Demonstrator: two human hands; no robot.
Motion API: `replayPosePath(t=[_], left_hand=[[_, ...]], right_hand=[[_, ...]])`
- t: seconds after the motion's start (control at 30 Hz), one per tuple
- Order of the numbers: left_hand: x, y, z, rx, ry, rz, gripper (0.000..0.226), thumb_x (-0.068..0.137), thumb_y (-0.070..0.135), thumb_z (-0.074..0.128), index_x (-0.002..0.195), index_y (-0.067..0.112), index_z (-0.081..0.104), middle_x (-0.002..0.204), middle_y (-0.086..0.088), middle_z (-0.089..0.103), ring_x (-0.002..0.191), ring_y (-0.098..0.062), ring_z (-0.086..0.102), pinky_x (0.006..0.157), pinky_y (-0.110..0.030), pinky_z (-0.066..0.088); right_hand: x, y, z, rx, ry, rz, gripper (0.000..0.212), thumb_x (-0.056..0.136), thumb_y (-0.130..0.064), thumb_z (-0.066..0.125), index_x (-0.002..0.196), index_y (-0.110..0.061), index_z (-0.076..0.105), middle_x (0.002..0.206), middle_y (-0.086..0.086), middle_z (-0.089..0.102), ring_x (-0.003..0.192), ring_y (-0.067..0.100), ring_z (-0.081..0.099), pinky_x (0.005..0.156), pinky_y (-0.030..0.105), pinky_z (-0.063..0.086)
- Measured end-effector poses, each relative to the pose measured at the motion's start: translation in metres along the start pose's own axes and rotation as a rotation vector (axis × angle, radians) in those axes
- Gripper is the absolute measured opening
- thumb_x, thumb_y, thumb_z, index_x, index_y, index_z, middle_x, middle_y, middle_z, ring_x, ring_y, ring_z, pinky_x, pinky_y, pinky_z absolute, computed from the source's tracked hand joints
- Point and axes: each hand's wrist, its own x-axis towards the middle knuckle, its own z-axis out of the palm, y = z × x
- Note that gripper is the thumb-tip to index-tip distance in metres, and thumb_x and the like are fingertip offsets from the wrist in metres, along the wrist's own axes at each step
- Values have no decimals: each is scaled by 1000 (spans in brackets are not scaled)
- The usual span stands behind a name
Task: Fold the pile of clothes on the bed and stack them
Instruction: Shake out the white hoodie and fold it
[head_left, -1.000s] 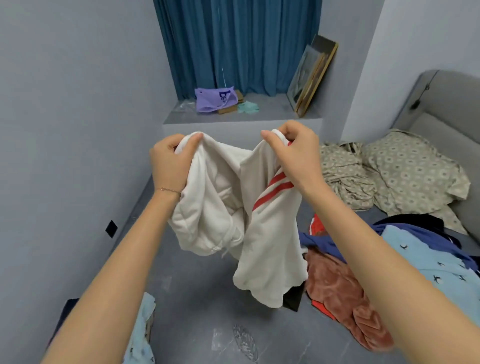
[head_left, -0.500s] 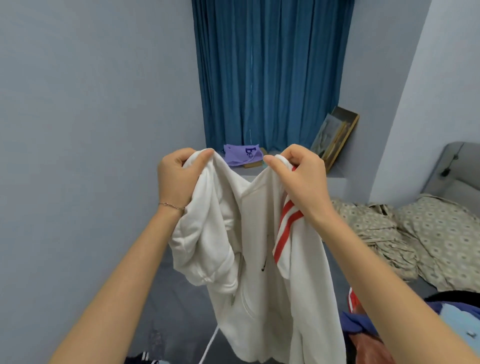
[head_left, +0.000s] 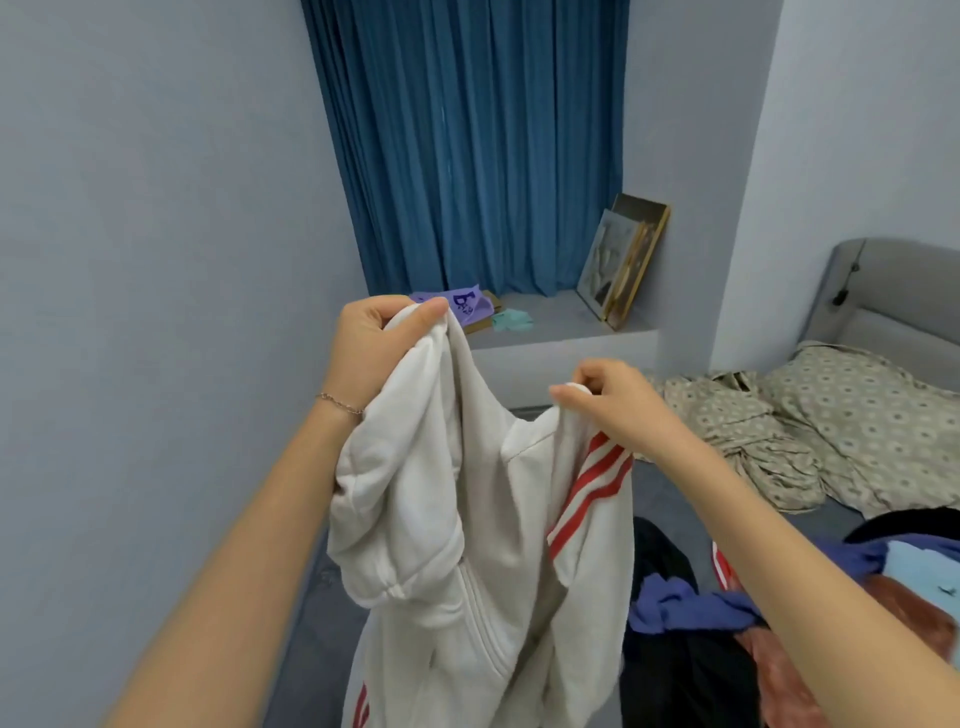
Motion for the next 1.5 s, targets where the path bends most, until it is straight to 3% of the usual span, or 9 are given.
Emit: replayPosePath(t=[0.27, 0.4, 0.5, 0.6, 0.73, 0.83, 0.93, 1.3, 1.5], left_hand=[[-11, -17, 7, 128, -147, -93, 43, 86, 24, 69, 53, 10, 46, 46, 11, 32, 47, -4, 31, 47, -12, 30], [-23, -22, 23, 169, -261, -128, 46, 86, 29, 69, 57, -1, 50, 52, 4, 35, 52, -8, 31, 49, -16, 29], [-23, -17, 31, 150, -248, -156, 50, 87, 29, 67, 64, -11, 49, 55, -2, 33, 53, -9, 30, 49, -17, 28], [-10, -19, 29, 119, -210, -280, 41, 90, 32, 64, 65, 3, 49, 52, 8, 31, 49, -6, 30, 47, -15, 30], [-4, -78, 41, 112, -156, -623, 34, 95, 37, 56, 69, 15, 54, 73, -2, 54, 79, -17, 49, 60, -19, 41], [-47, -166, 53, 250, -218, -1003, 50, 100, 43, 39, 121, 1, 57, 130, -15, 55, 113, -24, 52, 90, -25, 42], [-123, -220, 62, 36, -239, -1232, 63, 101, 49, 30, 130, -2, 50, 125, -16, 58, 95, -26, 59, 83, -35, 47], [-264, -240, 138, 84, -514, -1088, 27, 99, 46, 36, 81, 28, 46, 85, 4, 45, 86, -14, 43, 66, -22, 33], [-310, -252, 161, -49, -742, -1329, 83, 81, 79, 31, 143, 25, 38, 141, 12, 42, 135, -11, 35, 113, -31, 25]], right_hand=[[-22, 49, 53, 32, -565, 99, 30, 87, -43, 66, 110, -25, 62, 109, -12, 65, 98, 2, 61, 82, 18, 49], [-34, 44, 71, 132, -478, 51, 47, 82, -51, 68, 121, -28, 56, 114, -17, 61, 101, -3, 58, 81, 16, 46], [-32, 49, 78, 154, -412, 15, 41, 90, -44, 60, 84, -3, 57, 78, 8, 61, 68, 16, 54, 64, 32, 40], [-28, 52, 61, 310, -481, 95, 60, 87, -50, 59, 94, 10, 58, 94, 23, 67, 78, 29, 64, 71, 40, 49], [-29, 64, 46, 558, -457, 257, 38, 94, -33, 58, 108, 1, 67, 104, 14, 72, 96, 34, 68, 87, 42, 53], [-41, 92, 53, 562, -443, 403, 34, 95, -29, 58, 109, 0, 68, 103, 13, 73, 94, 30, 69, 83, 38, 54], [-61, 122, 65, 563, -390, 531, 31, 95, -27, 58, 107, 1, 68, 101, 12, 73, 87, 25, 69, 74, 31, 53], [-91, 172, 89, 519, -265, 706, 20, 94, -31, 58, 88, -12, 59, 84, 6, 57, 80, 18, 51, 74, 30, 40], [-84, 178, 74, 659, -173, 721, 33, 95, -32, 56, 102, -1, 64, 97, 13, 67, 87, 22, 61, 73, 30, 47]])
